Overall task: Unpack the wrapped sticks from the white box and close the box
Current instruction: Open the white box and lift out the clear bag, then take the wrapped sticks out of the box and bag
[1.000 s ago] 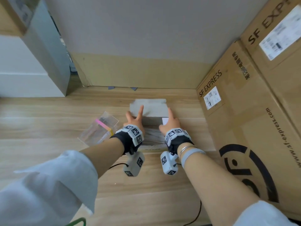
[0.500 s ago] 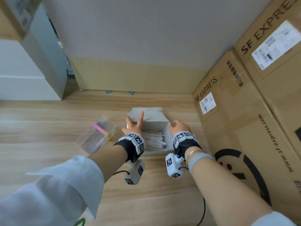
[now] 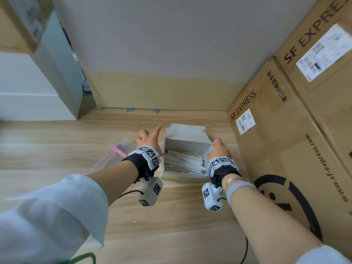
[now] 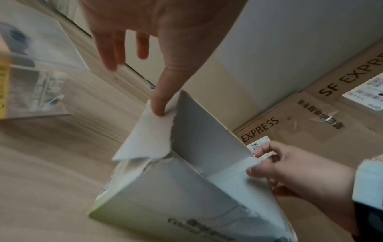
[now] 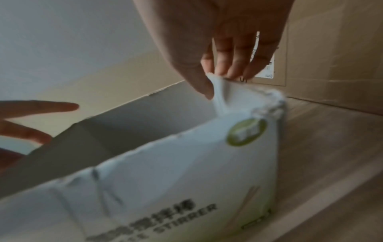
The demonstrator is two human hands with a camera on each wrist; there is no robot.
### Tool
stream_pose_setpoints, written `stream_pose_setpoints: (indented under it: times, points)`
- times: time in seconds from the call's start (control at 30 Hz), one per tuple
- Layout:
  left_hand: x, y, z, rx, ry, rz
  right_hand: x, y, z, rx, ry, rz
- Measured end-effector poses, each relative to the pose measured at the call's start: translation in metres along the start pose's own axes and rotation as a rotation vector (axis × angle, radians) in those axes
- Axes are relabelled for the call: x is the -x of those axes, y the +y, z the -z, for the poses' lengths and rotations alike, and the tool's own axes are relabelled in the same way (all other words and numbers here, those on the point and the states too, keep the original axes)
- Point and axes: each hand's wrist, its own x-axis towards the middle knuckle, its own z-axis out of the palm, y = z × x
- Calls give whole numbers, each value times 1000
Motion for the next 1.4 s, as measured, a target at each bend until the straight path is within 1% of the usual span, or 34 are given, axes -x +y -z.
stream_pose_setpoints:
  times: [0.07,0.1,0.17,0.27,0.33,0.4,0.47,0.53,0.63,0.7,0.83,0.9,0.97,1.03,1.1,1.2,1.33,1.4]
  points:
    - [-1,-3,-4,32,-133,-3,4,-10,-5,-21,90,54]
    - [-1,-5,-4,39,-175,-8,6,-17,-8,-31,116,84]
    - [-2,-11,0,23,-174,-32,11,-37,-9,-54,101,132]
    - [-9,-27,19,5,-36,-25,25,-76,-15,-139,-13,193]
    - [-14,-44,33,20,72,29,32,-105,-28,-242,-76,225]
    - [-16,-62,43,53,131,105,38,-131,-47,-339,-156,232]
    - [-16,-83,48,79,118,187,45,-153,-66,-358,-267,211]
    - [-20,-102,48,114,46,249,46,-165,-84,-333,-345,172]
    - [-25,-123,46,257,-57,254,46,-173,-103,-360,-426,119]
    - [-24,-129,45,335,-56,245,49,-176,-106,-421,-464,95]
    - [-22,-123,53,502,70,220,50,-184,-94,-706,-375,56]
    - [-19,-116,60,596,141,196,50,-186,-85,-787,-315,66]
    - [-15,-108,65,662,167,153,49,-186,-78,-827,-247,91]
    - [-10,-101,69,672,153,120,47,-184,-74,-762,-202,149]
    - [-8,-95,68,630,136,97,48,-180,-70,-663,-175,194]
    - [-6,-91,60,560,138,75,50,-168,-68,-607,-138,226]
    - [0,-90,45,516,74,147,56,-148,-74,-521,-127,287]
    - [4,-85,39,528,114,164,59,-141,-73,-506,-134,300]
